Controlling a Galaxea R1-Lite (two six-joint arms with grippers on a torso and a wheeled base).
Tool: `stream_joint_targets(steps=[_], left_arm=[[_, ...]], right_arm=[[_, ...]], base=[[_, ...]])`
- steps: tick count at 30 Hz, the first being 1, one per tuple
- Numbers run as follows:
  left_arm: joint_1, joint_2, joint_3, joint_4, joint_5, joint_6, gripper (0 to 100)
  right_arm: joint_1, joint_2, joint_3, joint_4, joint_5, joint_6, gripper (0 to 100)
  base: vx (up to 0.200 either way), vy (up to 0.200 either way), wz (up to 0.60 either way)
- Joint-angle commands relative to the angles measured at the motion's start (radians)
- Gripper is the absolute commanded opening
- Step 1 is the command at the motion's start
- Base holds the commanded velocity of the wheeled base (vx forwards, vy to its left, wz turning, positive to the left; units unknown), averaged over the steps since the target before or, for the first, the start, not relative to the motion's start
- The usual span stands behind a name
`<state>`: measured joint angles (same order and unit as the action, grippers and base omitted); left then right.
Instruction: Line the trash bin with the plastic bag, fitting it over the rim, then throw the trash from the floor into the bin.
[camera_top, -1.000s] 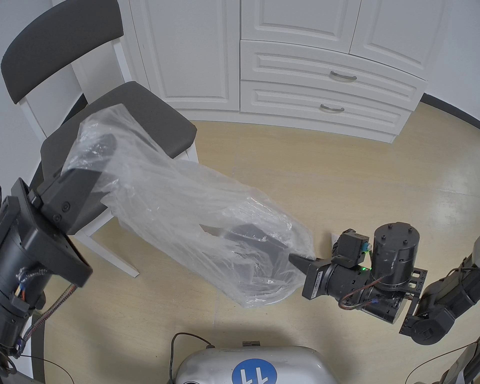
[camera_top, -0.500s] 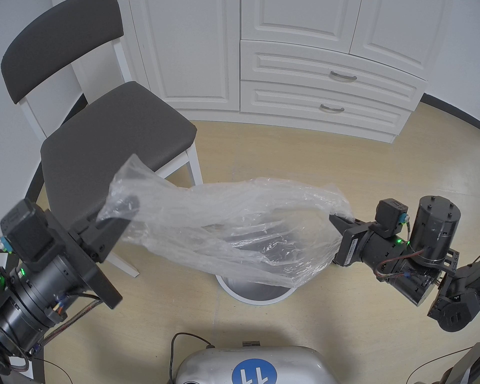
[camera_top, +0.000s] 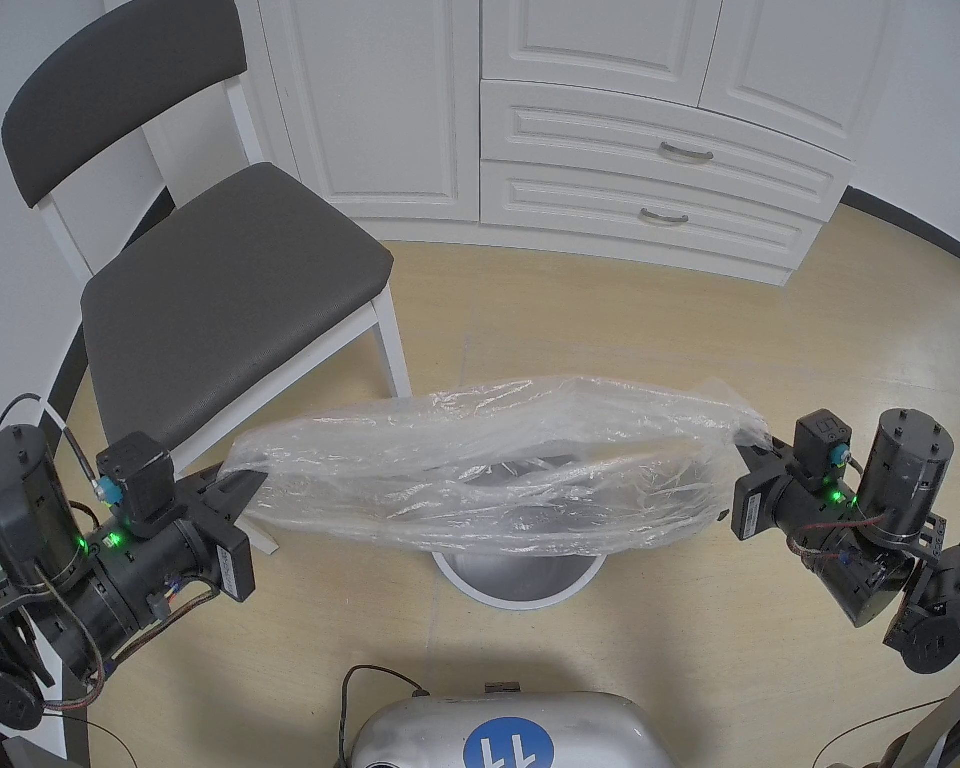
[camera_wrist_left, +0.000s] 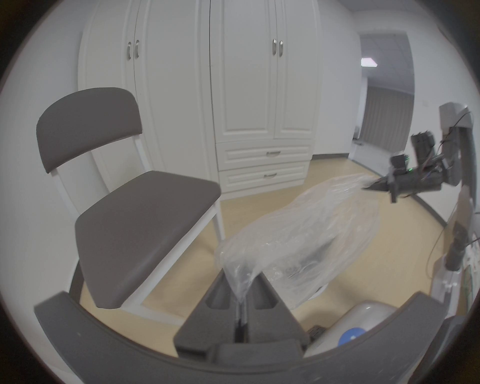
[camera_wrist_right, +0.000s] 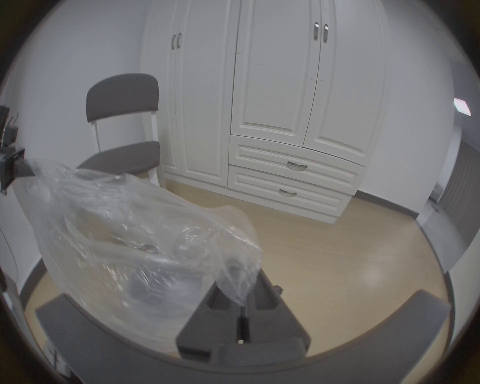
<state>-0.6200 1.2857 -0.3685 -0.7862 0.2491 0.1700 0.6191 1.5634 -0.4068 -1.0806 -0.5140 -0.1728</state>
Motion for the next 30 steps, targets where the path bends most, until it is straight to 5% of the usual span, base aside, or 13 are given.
stream_joint_targets(steps=[1, 20, 30], left_arm=[[0.065, 0.076, 0.0, -0.001, 0.001, 0.023, 0], [0.123, 0.086, -0.012, -0.005, 0.001, 0.029, 0], [0.126, 0.084, -0.01, -0.018, -0.001, 0.029, 0]], right_arm=[[-0.006, -0.028, 0.049, -0.002, -0.015, -0.044, 0], [-0.056, -0.054, 0.186, -0.004, -0.041, -0.232, 0], [-0.067, -0.054, 0.204, -0.002, -0.041, -0.249, 0]], base=[[0.0, 0.0, 0.0], [0.0, 0.0, 0.0], [0.0, 0.0, 0.0]])
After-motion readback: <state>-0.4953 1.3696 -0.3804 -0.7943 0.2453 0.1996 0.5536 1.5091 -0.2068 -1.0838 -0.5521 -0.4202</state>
